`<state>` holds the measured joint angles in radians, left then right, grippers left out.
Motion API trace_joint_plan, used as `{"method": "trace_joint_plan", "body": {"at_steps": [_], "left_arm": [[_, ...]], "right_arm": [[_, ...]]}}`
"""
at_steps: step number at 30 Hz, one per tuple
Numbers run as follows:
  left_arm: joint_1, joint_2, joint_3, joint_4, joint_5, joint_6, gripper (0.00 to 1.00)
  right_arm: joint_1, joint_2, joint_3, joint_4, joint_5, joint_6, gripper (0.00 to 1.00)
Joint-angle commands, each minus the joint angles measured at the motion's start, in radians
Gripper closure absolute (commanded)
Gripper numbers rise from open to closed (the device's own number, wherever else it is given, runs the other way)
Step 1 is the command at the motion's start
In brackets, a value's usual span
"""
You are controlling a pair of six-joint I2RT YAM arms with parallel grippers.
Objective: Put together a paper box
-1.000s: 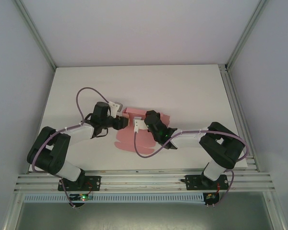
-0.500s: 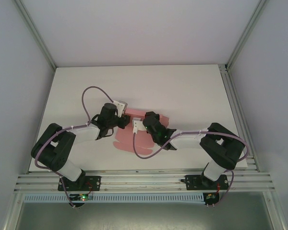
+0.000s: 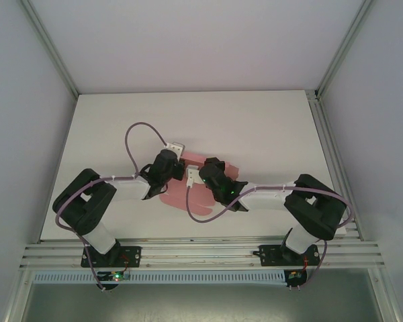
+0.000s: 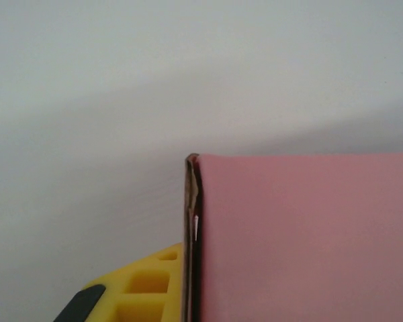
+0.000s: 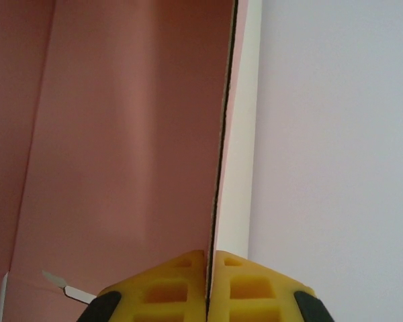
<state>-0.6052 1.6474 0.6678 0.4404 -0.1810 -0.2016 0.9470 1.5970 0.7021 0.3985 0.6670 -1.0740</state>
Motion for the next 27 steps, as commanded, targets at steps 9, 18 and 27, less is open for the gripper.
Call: {"method": "trace_joint_plan", "body": {"at_steps": [9, 18, 27], "left_arm": [[-0.056, 0.176, 0.104, -0.318, -0.552, -0.149, 0.90], [-0.056, 0.127, 0.027, -0.141, -0.334, -0.054, 0.97], [-0.054, 0.068, 0.037, -0.098, -0.281, -0.076, 1.00]], "right_arm": [[0.016, -0.072, -0.012, -0.170, -0.040, 0.047, 1.00], [-0.038, -0.083, 0.017, -0.146, -0.049, 0.155, 0.63], [-0.075, -0.361, -0.029, -0.221, -0.154, 0.234, 0.02]]}}
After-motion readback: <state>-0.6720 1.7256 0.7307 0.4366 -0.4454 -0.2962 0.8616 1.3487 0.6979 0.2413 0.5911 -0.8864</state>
